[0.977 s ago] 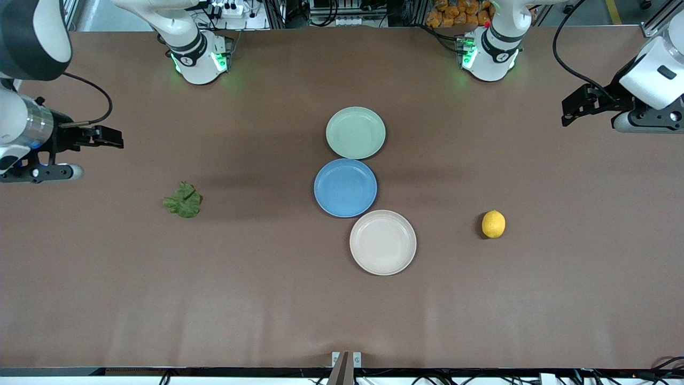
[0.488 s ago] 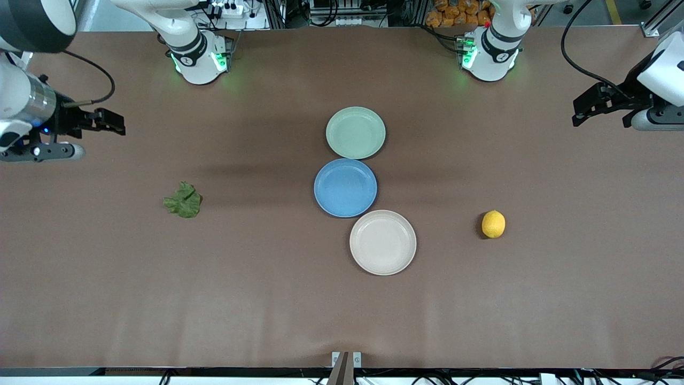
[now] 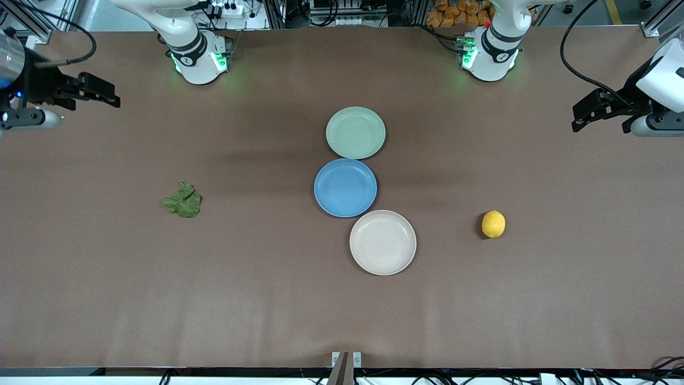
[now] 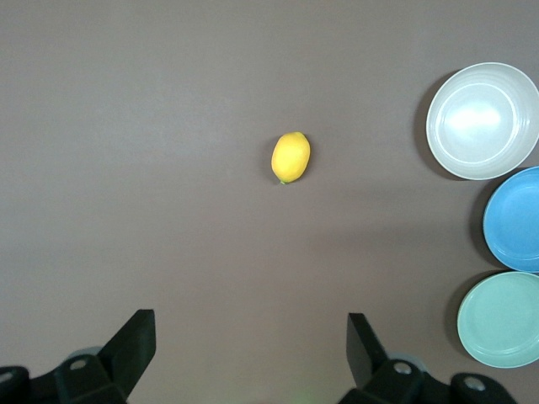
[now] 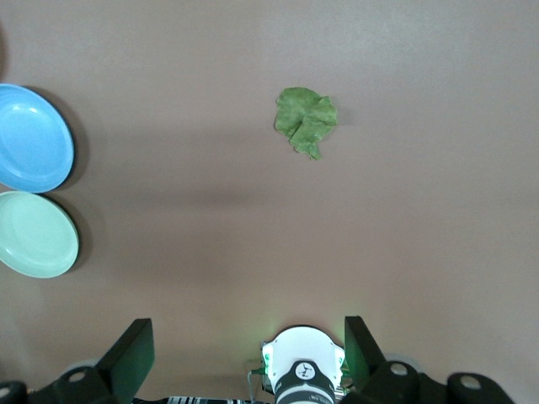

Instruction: Pick lemon and lettuce from plates

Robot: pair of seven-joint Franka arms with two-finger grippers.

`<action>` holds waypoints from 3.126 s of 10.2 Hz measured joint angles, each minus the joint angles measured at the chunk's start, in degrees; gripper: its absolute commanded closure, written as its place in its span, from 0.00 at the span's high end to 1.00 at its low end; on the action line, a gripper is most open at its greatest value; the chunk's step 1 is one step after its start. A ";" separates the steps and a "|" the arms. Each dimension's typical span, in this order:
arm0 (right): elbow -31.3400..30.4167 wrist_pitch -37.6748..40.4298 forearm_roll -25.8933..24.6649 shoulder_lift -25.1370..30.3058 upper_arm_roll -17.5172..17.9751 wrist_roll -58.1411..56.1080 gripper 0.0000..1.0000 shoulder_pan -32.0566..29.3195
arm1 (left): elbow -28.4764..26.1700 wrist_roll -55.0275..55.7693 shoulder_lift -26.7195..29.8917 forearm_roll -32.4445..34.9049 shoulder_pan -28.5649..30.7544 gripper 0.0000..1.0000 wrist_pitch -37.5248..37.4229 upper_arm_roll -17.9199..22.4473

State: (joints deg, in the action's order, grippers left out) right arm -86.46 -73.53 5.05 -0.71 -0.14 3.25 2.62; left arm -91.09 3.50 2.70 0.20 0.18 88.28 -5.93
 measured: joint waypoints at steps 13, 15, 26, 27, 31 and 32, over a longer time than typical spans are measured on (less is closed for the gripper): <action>1.85 -7.07 -0.47 -2.91 0.25 0.25 1.00 -2.41 | 0.31 0.00 -0.15 0.00 -0.03 1.00 0.05 -0.05; 1.85 -7.10 -0.75 -2.91 0.10 0.26 1.00 -2.42 | 0.31 0.00 -0.15 0.00 -0.03 1.00 0.05 -0.05; 1.85 -7.91 -0.79 -2.92 -0.10 0.26 1.00 -2.50 | 0.31 0.00 -0.25 0.00 -0.01 1.00 0.05 -0.05; 1.85 -7.91 -0.79 -2.92 -0.10 0.25 1.00 -2.50 | 0.31 0.00 -0.27 0.00 -0.01 1.00 0.05 -0.05; 1.85 -7.91 -0.79 -2.94 -0.10 0.25 1.00 -2.50 | 0.31 0.00 -0.30 0.00 -0.01 1.00 0.05 -0.05; 1.85 -7.90 -0.79 -2.95 -0.10 0.25 1.00 -2.50 | 0.31 0.00 -0.39 0.00 -0.01 1.00 0.05 -0.05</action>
State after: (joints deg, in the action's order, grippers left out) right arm -84.61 -81.44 4.26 -3.65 -0.24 3.50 0.12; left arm -90.78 3.50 2.32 0.20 0.18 88.33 -5.98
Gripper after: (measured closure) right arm 0.000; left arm 0.000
